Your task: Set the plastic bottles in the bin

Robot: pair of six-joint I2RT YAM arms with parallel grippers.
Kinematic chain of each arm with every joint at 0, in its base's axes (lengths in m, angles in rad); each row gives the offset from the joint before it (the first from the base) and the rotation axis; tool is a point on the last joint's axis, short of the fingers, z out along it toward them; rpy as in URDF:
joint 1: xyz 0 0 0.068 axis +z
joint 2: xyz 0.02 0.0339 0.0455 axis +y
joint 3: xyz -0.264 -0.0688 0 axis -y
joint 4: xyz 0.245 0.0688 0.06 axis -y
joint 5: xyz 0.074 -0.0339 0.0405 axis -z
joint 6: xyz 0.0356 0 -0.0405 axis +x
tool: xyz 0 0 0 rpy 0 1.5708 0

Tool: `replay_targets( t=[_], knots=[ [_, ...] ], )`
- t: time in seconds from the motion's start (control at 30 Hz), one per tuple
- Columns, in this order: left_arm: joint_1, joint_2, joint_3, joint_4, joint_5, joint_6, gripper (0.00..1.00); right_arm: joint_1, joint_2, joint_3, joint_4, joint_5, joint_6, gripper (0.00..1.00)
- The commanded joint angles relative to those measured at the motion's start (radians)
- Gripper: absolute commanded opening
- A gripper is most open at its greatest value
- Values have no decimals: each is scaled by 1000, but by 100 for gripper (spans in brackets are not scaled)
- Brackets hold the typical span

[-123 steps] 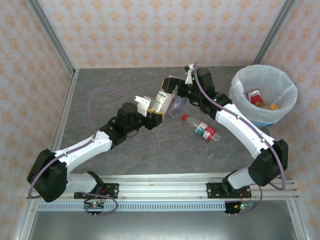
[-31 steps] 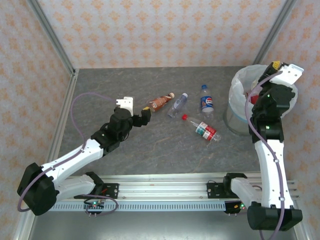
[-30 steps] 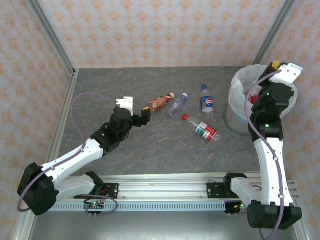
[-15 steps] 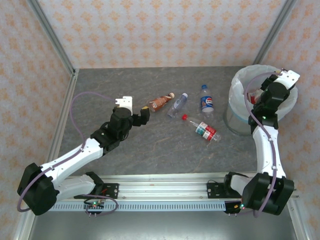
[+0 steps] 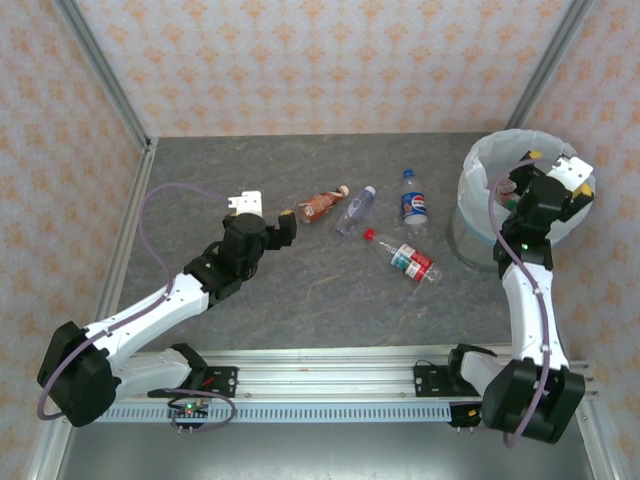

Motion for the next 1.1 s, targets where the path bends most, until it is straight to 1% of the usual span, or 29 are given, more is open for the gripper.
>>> replay_targets(
  t=[0.0, 0.27, 0.4, 0.47, 0.67, 0.77, 0.83, 0.93, 1.0, 1.07],
  knots=[
    [2, 17, 38, -15, -33, -25, 100, -2, -67, 12, -84, 27, 16, 100],
    [14, 5, 24, 3, -28, -79, 100, -2, -71, 101, -243, -95, 78, 99],
    [18, 0, 12, 9, -19, -81, 100, 6, -62, 148, -315, -249, 109, 99],
    [19, 2, 11, 1, -27, -88, 100, 21, -53, 176, -347, -297, 110, 99],
    [19, -19, -29, 51, -60, -127, 100, 116, 0, 282, -446, -379, 82, 99],
    [19, -6, -11, 9, -103, -165, 100, 163, 29, 314, -470, -428, 79, 99],
    [19, 0, -4, -2, -102, -166, 100, 202, 44, 326, -482, -430, 66, 99],
    [19, 3, -5, -6, -104, -166, 100, 279, 58, 336, -502, -454, 20, 99],
    [19, 2, -9, -1, -113, -166, 100, 349, 73, 351, -547, -506, -38, 99],
    [19, 4, -11, -2, -123, -168, 100, 421, 92, 363, -602, -511, -95, 99]
  ],
)
